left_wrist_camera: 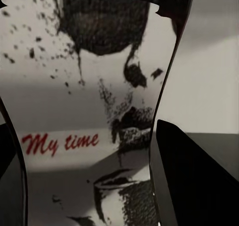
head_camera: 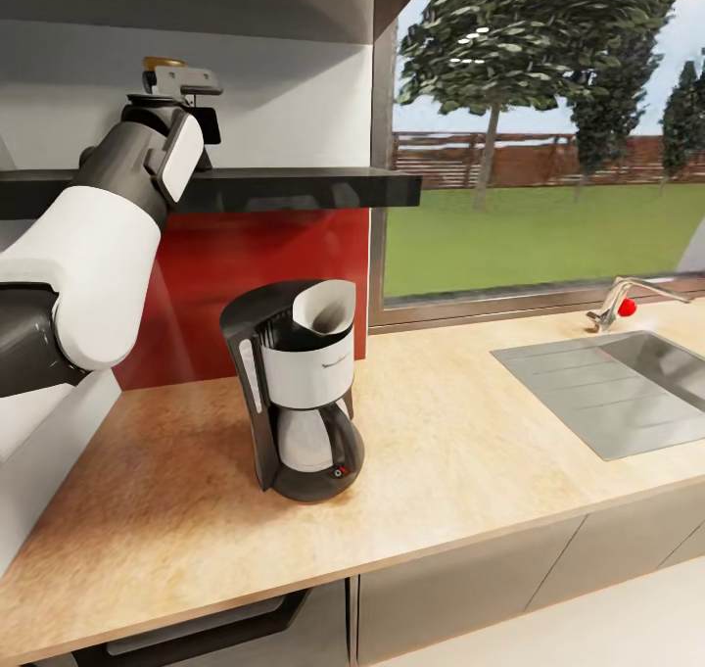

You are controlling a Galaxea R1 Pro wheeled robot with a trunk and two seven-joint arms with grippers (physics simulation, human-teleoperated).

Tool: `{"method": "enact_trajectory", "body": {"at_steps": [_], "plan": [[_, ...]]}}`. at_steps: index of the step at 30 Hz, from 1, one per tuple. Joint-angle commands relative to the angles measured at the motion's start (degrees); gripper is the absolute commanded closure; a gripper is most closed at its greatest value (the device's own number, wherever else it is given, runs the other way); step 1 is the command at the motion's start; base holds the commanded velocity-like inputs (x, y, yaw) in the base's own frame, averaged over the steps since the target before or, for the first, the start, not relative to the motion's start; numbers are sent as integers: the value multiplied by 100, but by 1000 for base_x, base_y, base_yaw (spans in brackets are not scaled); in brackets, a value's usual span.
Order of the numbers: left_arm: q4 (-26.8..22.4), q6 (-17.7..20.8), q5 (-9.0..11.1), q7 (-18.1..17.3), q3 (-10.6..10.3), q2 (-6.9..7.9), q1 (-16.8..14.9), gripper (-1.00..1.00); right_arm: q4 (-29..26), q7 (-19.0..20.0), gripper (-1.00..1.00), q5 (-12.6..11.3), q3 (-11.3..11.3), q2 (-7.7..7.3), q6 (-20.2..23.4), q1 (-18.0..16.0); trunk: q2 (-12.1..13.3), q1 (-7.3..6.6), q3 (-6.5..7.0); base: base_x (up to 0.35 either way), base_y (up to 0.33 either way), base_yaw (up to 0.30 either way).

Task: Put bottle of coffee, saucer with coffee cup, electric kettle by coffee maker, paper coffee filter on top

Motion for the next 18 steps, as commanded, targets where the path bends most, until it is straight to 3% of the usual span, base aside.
{"method": "enact_trajectory", "body": {"at_steps": [1,18], "plan": [[-8,43,-55,-15,20,-5,-5,100,4,-2,-100,47,-49,-2,-16,-4,-12,3,-13,0,0,0],[-34,89,-51,-21,3,-37,-11,100,4,20,-100,47,-47,-2,-17,-4,-12,3,-13,0,0,0]]}}
